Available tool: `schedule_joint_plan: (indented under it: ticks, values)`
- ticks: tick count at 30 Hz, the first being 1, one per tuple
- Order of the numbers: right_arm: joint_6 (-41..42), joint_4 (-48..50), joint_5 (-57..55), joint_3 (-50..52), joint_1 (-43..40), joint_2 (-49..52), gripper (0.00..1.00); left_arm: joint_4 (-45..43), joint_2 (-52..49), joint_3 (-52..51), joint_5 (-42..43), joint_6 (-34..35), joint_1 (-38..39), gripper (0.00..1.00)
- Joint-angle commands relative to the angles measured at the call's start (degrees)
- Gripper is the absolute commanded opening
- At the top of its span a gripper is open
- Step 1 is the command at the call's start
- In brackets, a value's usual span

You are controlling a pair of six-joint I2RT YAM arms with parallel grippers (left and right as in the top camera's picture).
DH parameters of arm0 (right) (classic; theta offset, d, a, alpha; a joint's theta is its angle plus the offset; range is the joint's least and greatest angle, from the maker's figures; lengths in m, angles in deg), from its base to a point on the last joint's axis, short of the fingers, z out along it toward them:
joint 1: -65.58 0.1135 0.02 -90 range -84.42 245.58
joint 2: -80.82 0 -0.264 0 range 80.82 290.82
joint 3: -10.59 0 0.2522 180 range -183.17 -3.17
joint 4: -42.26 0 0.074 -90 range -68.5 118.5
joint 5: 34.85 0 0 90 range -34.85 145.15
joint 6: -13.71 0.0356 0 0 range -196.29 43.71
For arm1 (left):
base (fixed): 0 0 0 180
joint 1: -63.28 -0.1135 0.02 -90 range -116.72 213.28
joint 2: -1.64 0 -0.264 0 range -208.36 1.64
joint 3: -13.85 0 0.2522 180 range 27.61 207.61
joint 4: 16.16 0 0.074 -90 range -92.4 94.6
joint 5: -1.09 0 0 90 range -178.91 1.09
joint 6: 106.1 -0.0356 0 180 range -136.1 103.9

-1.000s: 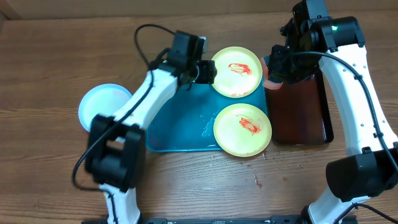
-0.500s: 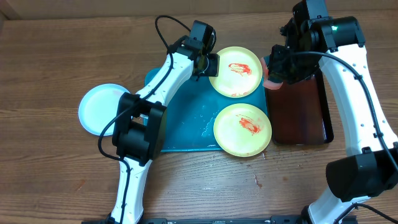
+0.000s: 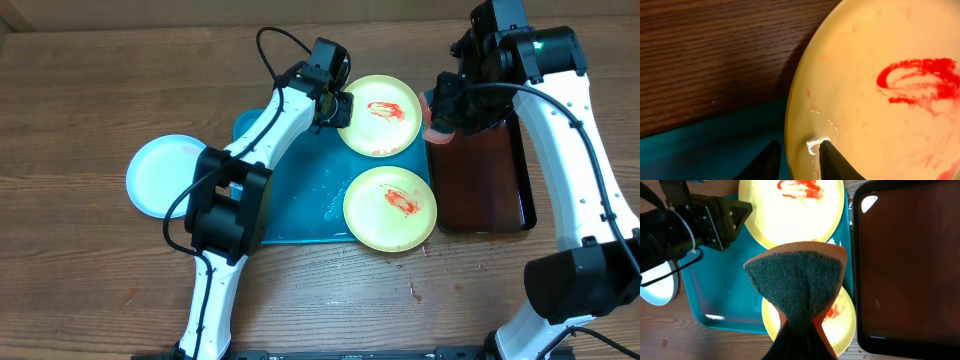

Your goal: Clean dirty plates on tray and stack at the side

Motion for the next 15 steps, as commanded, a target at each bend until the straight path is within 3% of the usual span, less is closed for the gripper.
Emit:
schedule_joint_plan:
  ticks: [1,7,15]
  values:
    - [-0.07,0.31,-0.35,-0.90,0.00,-0.63,0.04,-0.15,-3.21,1.03,-0.57,-1.16,0.26,0.24]
    - [-0.07,0.48,-0.35,-0.90,0.00,-0.63,0.04,-0.92,-3.89,1.05,-0.61,-1.11,0.26,0.04]
    - [-0.07,1.36,-0.35,-0.90,0.00,-0.63,0.04,3.06,-2.95,5.09,-0.81,2.78,-1.60,0.04]
